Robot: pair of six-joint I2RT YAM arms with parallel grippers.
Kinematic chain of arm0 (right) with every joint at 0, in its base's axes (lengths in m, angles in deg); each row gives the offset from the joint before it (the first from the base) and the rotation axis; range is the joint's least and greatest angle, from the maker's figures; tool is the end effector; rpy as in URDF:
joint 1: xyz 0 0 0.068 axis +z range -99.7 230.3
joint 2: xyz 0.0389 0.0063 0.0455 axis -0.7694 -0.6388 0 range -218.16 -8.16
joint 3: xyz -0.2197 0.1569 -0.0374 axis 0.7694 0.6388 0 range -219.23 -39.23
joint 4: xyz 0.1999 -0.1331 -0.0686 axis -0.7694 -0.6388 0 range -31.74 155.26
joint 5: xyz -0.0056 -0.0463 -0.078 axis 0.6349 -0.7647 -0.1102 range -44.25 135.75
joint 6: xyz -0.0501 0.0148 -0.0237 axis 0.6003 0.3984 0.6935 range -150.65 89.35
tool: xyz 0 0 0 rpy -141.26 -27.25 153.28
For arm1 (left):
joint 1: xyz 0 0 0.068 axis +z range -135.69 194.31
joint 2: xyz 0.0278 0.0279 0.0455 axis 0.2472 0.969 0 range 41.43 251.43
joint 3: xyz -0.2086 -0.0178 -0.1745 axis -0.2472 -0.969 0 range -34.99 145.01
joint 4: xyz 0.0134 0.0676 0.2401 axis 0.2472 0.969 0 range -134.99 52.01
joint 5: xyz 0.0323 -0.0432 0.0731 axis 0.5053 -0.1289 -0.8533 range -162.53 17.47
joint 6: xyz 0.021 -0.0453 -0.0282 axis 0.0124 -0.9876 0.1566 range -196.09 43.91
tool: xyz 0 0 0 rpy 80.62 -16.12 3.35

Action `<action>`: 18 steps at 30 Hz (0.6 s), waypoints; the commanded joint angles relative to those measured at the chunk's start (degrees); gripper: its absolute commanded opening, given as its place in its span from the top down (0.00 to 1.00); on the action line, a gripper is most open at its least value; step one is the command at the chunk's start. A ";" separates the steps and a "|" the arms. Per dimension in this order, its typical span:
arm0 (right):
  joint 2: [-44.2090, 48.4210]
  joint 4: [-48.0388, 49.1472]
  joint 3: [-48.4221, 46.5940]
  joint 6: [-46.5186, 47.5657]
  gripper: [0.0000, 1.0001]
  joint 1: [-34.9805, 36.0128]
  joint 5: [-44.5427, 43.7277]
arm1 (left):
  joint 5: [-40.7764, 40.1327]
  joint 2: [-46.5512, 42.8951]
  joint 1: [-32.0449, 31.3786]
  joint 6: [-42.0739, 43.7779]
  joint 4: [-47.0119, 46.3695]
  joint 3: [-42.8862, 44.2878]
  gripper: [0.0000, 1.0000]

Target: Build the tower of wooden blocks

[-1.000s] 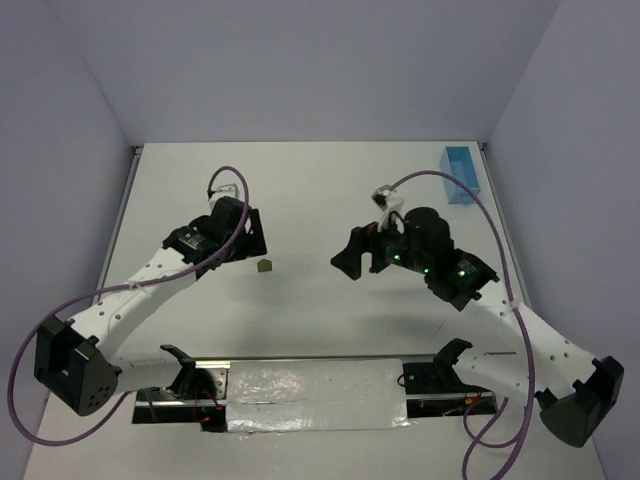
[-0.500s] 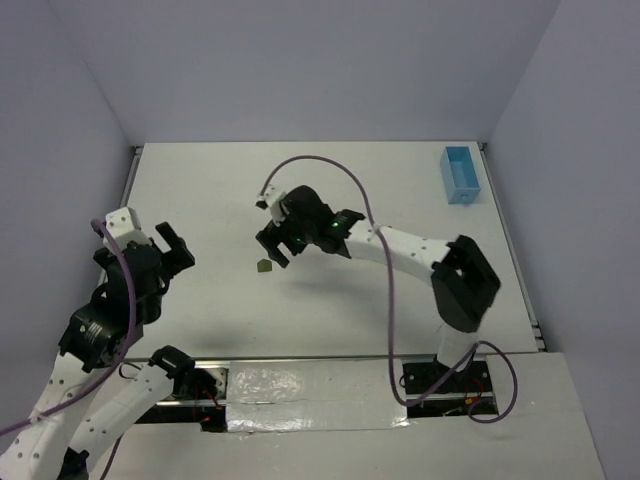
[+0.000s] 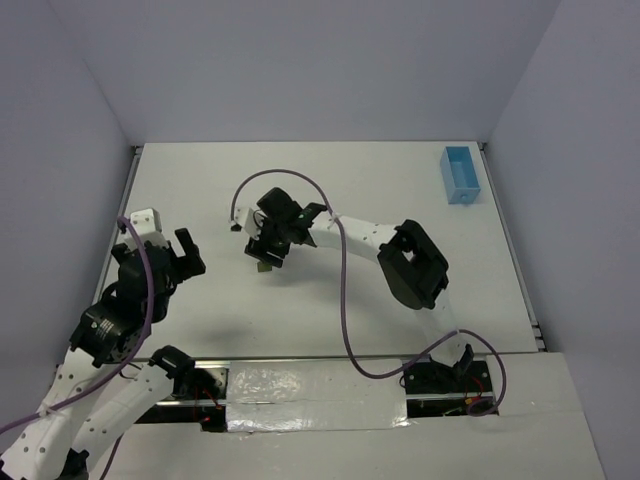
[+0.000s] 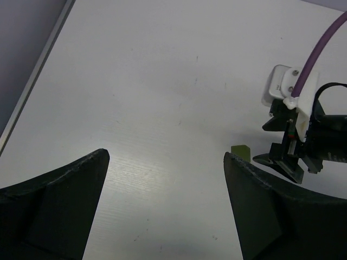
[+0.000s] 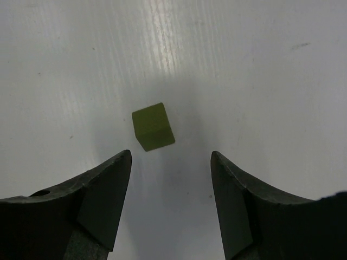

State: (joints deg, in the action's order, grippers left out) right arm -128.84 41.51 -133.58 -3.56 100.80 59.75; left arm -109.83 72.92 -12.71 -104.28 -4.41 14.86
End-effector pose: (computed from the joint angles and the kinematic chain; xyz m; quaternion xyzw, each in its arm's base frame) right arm 0.2864 0.3630 0.2039 -0.6170 0.7011 0.1808 0.3085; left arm 0.0960 -0.0213 0.3413 -0.1863 0.7847 -0.0096 0.5912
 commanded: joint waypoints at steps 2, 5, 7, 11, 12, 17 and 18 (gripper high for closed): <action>-2.71 -3.32 -4.79 5.86 0.32 0.56 5.51 | 1.52 -1.60 0.31 2.26 -3.49 0.34 0.01; -4.55 -5.34 -6.99 7.36 0.29 0.56 7.09 | 1.97 -2.48 0.22 2.52 -3.66 0.17 0.01; -5.61 -7.71 -9.09 8.85 0.27 0.56 8.76 | 2.49 -2.92 0.31 2.78 -3.84 0.08 0.00; -7.20 -9.56 -10.60 10.44 0.26 0.39 9.82 | 3.02 -3.88 0.22 3.05 -4.10 -0.10 0.01; -7.28 -9.56 -10.51 10.70 0.26 0.30 9.91 | 3.20 -4.06 0.22 3.13 -4.28 -0.19 0.01; -9.13 -9.74 -10.95 12.02 0.26 0.21 9.55 | 4.08 -3.89 0.31 3.40 -4.37 -0.10 0.00; -9.22 -9.30 -10.69 12.11 0.26 0.13 9.47 | 3.99 -3.80 0.31 3.40 -4.28 -0.10 0.00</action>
State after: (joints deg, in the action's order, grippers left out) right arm -136.54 32.74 -142.02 6.60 100.80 67.99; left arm -106.53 69.36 -12.69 -102.31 -6.36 14.51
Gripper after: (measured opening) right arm 0.742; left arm 0.995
